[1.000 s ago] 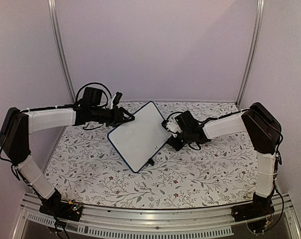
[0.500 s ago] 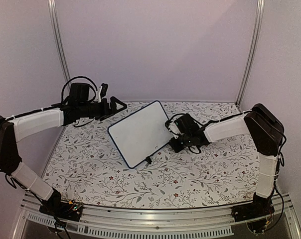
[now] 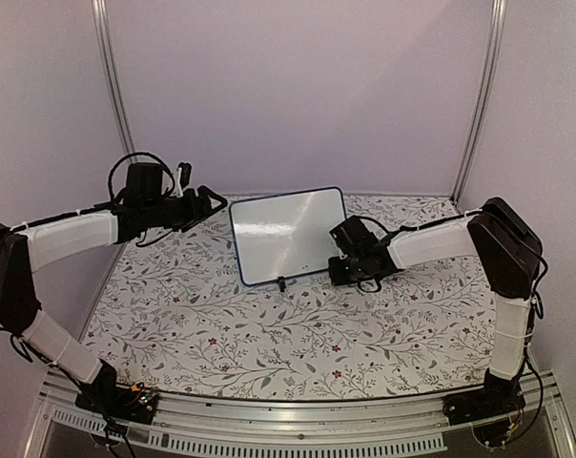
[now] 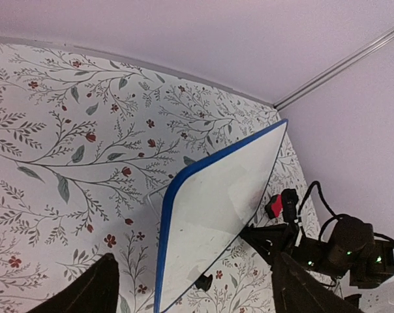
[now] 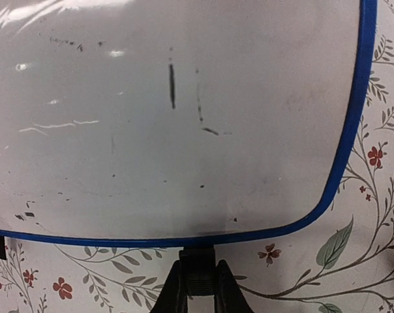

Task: Erase the whiteboard
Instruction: Adjust the whiteboard at the center of the board.

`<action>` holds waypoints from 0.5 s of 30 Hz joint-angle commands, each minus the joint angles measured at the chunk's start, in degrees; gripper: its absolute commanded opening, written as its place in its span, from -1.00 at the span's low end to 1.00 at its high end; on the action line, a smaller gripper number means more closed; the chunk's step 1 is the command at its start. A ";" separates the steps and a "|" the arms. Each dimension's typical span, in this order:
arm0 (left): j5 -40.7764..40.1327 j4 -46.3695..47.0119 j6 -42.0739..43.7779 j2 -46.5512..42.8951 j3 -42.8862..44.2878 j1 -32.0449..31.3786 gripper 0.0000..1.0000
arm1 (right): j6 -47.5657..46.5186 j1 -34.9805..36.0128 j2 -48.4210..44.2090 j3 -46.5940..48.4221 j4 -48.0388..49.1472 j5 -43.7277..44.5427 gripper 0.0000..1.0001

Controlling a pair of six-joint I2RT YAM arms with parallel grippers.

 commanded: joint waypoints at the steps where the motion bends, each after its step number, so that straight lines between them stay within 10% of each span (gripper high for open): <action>1: -1.34 -2.61 0.51 2.55 0.90 0.33 0.48 | 9.47 0.61 2.28 2.08 -2.71 5.23 -1.00; 15: -15.94 -18.05 2.61 14.77 8.81 0.11 0.33 | 11.28 1.66 4.25 4.25 -3.80 6.08 -1.00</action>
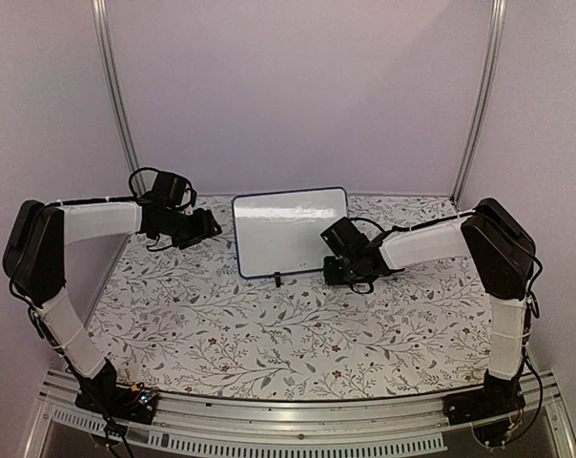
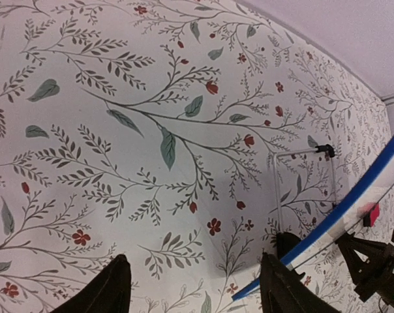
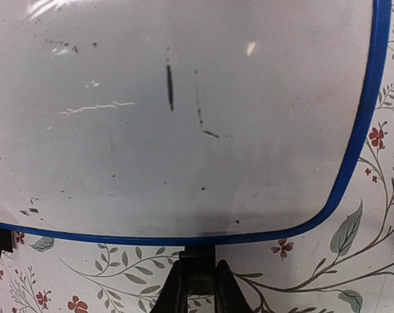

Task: Erase the whiteboard
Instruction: Adjust the whiteboard at the center of the board.

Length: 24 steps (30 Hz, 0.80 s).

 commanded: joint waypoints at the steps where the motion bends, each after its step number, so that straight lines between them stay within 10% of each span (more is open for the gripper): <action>1: -1.98 -3.59 1.08 2.02 1.32 -0.07 0.33 | 2.55 -0.34 2.08 0.86 -0.84 2.42 -1.00; 24: 5.09 -3.01 3.86 6.09 4.07 -5.68 0.28 | 2.49 1.24 2.20 2.36 -1.72 4.96 -1.00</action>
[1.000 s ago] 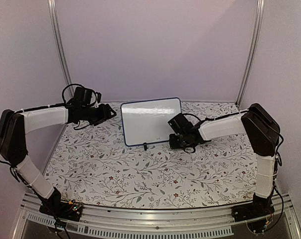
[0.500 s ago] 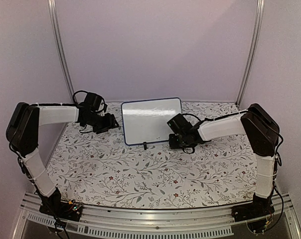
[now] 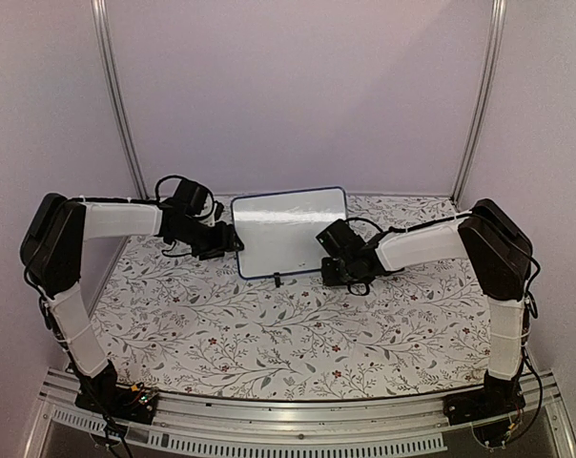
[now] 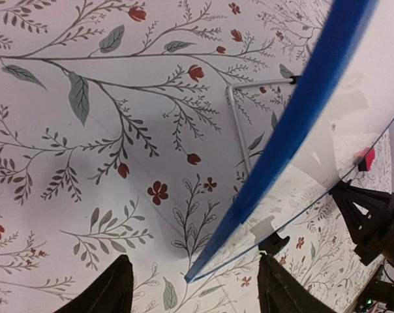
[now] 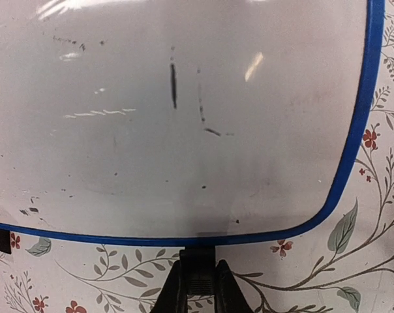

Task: Erase the whiteboard
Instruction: Adjust the whiteboard at the center of the board.

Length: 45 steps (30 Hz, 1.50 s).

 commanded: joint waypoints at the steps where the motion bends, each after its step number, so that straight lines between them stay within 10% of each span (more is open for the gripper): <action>1: -4.69 -0.64 0.83 -1.89 1.00 -0.38 0.28 | 2.08 -0.07 1.45 1.33 -0.93 1.61 -1.00; 9: -17.47 -0.71 -1.44 -6.85 -1.76 1.15 0.29 | 2.15 -0.01 1.99 1.35 -1.38 1.59 -1.00; 31: -2.56 -2.04 -0.70 3.05 3.12 -1.15 0.32 | 1.42 1.82 2.87 3.69 -1.30 1.38 -1.00; 45: -15.14 -6.52 -3.24 -0.79 2.60 0.92 0.62 | 3.52 2.05 3.88 5.49 -2.85 3.08 -1.00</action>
